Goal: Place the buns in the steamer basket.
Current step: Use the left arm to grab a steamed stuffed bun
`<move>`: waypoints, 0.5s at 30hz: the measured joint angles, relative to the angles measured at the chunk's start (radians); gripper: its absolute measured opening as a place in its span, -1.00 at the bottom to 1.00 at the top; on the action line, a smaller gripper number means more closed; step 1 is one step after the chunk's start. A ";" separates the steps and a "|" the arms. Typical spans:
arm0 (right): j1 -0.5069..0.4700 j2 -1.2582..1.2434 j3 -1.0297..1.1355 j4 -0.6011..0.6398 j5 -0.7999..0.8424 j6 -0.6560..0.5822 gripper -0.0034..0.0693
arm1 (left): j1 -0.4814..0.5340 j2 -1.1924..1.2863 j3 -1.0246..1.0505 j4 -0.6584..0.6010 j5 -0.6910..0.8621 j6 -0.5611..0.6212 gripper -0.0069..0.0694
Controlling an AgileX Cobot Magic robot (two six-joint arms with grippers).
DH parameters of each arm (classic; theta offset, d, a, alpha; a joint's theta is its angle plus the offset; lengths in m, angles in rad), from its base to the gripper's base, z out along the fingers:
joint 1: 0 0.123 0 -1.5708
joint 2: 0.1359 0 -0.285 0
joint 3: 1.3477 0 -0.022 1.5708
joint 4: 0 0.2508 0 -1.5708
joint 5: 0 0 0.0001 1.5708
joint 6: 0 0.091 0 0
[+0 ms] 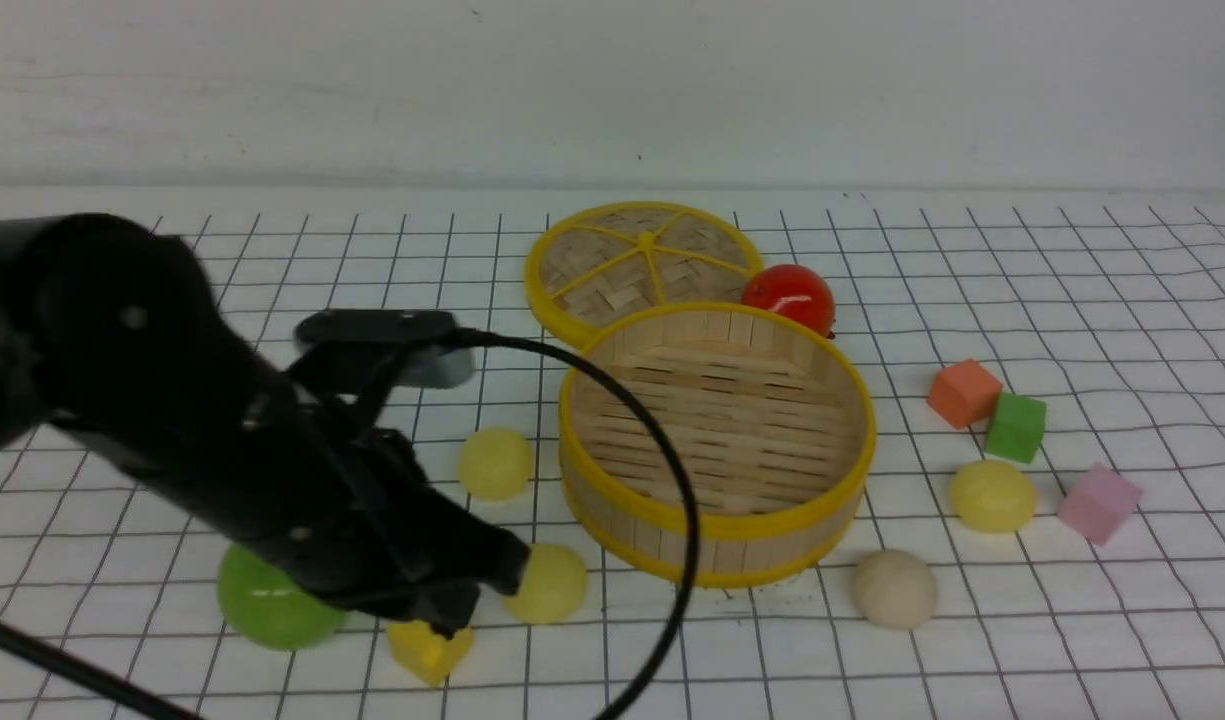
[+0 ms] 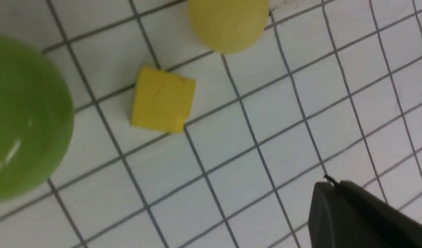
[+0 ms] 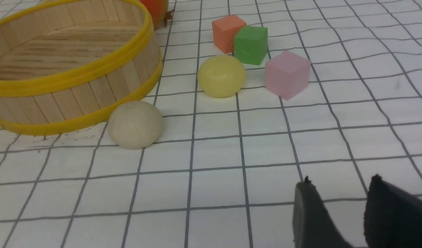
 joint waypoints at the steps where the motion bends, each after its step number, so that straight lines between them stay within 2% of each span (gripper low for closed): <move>1: 0.000 0.000 0.000 0.000 0.000 0.000 -0.25 | -0.032 0.022 -0.020 0.041 -0.016 -0.036 -0.85; 5: 0.000 0.000 0.000 0.000 0.000 0.000 -0.25 | -0.070 0.125 -0.094 0.136 -0.041 -0.102 -0.85; 9: 0.000 0.000 0.000 0.000 0.000 0.000 -0.25 | -0.071 0.214 -0.150 0.166 -0.043 -0.110 -0.83; 12: 0.000 0.000 0.000 0.000 0.000 0.000 -0.25 | -0.071 0.277 -0.198 0.183 -0.035 -0.110 -0.69; 15: 0.000 0.000 0.000 0.000 0.000 0.000 -0.25 | -0.062 0.344 -0.248 0.204 -0.025 -0.110 -0.43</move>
